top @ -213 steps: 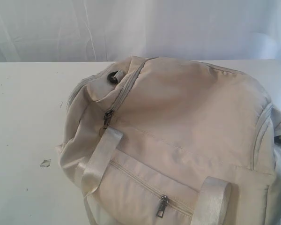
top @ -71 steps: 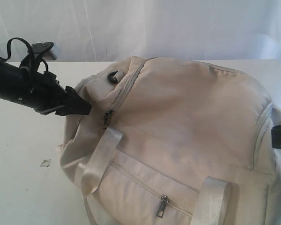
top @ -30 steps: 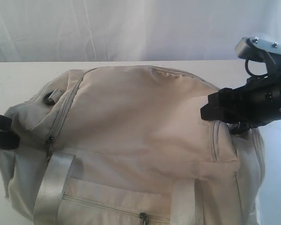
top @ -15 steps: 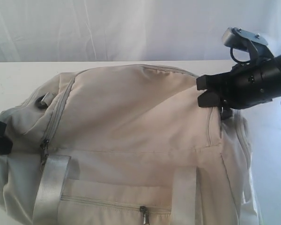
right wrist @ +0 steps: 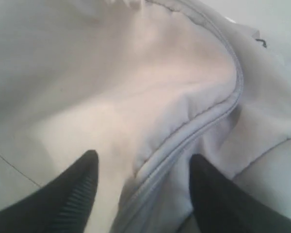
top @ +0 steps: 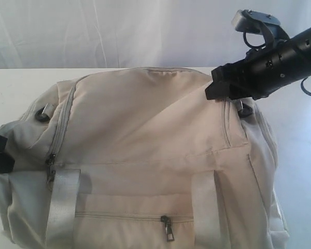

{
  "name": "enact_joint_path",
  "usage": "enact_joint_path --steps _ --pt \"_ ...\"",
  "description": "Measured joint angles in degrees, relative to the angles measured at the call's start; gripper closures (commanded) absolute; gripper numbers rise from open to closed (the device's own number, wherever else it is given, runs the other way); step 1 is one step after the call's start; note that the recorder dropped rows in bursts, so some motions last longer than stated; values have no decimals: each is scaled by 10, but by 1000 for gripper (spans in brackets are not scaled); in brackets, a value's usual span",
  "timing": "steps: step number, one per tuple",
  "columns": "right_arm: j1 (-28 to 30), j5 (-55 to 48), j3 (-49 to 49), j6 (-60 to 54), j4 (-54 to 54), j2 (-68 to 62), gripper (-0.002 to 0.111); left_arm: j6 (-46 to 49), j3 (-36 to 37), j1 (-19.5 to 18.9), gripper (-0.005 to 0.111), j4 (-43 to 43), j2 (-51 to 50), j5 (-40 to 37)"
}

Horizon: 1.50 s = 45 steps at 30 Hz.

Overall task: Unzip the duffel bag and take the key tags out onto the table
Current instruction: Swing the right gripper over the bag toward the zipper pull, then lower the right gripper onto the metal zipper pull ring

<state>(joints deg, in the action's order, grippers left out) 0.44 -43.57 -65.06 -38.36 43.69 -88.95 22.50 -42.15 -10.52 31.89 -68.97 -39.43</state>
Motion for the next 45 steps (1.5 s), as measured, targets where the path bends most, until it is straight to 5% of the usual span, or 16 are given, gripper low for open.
enact_joint_path --steps 5,10,17,22,28,45 --pt "0 -2 -1 -2 -2 63 41 2 0 0 107 12 0 -1" --pt "-8 -71 -2 -20 54 119 53 23 0 0 107 35 0 -5" --pt "-138 -166 -4 -88 147 135 61 98 0 0 107 102 4 -30" --pt "-303 -84 -4 -114 153 112 61 107 0 0 107 105 5 -31" --pt "-432 40 -4 -122 153 20 61 109 0 0 107 106 9 -31" --pt "-484 253 -5 -99 98 -155 61 109 0 0 107 114 34 -34"
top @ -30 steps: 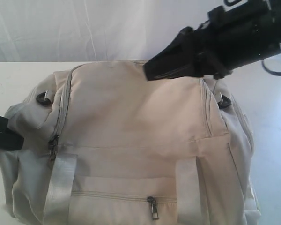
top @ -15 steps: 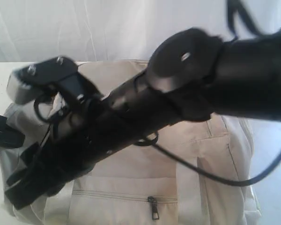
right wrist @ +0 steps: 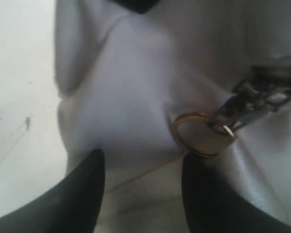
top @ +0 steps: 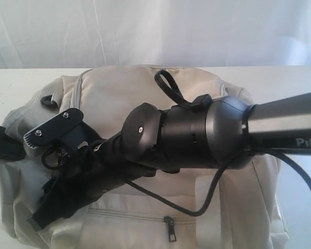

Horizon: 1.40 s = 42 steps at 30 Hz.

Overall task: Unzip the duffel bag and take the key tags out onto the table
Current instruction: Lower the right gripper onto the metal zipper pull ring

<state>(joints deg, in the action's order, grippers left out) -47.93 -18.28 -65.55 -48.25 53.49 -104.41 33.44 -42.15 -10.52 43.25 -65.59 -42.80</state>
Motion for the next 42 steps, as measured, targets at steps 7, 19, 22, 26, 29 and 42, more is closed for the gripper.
enact_joint_path --steps 7,19,22,26,29,42 --pt "0 68 0 72 -89 0 61 0 0 0 107 2 1 0" --pt "0 96 0 82 -102 -4 59 1 0 0 107 4 1 0" --pt "0 98 0 82 -102 -11 71 1 0 0 107 4 1 0" --pt "0 100 0 82 -102 -14 93 1 0 0 107 4 1 0" --pt "0 87 0 82 -104 -7 108 1 0 0 107 4 1 -1" --pt "1 45 0 81 -129 63 108 1 0 0 107 4 2 -1"
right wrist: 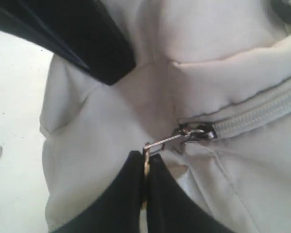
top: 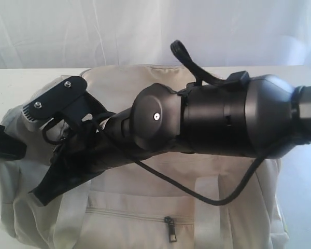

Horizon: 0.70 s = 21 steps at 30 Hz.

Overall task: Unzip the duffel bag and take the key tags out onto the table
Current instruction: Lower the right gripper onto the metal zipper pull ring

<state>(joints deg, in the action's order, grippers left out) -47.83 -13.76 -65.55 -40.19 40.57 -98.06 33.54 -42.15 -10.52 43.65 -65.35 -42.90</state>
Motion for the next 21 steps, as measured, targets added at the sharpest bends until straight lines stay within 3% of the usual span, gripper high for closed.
enact_joint_path --steps 9,21 --pt "5 -118 0 2 -86 36 108 6 0 0 107 0 0 -5" --pt "5 -115 0 17 -144 8 108 9 0 0 107 0 0 -8"
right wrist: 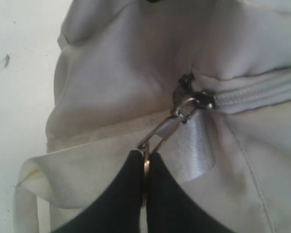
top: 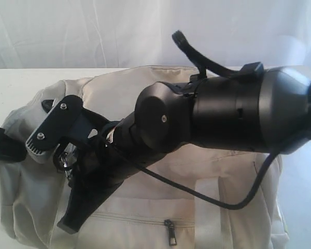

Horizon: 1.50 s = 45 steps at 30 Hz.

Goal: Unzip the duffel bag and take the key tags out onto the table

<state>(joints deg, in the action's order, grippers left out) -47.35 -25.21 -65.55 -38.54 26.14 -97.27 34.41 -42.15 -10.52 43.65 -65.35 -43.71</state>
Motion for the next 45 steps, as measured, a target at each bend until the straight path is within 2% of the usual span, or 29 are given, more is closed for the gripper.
enact_joint_path --steps 3,10,16,24,32,40,45 --pt "0 10 0 7 -2 -17 106 0 0 0 107 0 0 0" --pt "0 11 0 24 -4 -33 80 0 0 0 107 0 0 2" --pt "0 19 0 25 -5 -36 79 0 0 0 107 0 0 3" --pt "0 65 0 26 -6 -36 71 0 0 0 107 0 0 3" --pt "0 94 0 52 -5 -36 74 0 0 0 107 0 0 3" --pt "0 89 0 55 -5 -36 92 0 0 0 107 0 0 3" --pt "0 89 0 55 -5 -36 92 1 0 0 107 0 0 3"
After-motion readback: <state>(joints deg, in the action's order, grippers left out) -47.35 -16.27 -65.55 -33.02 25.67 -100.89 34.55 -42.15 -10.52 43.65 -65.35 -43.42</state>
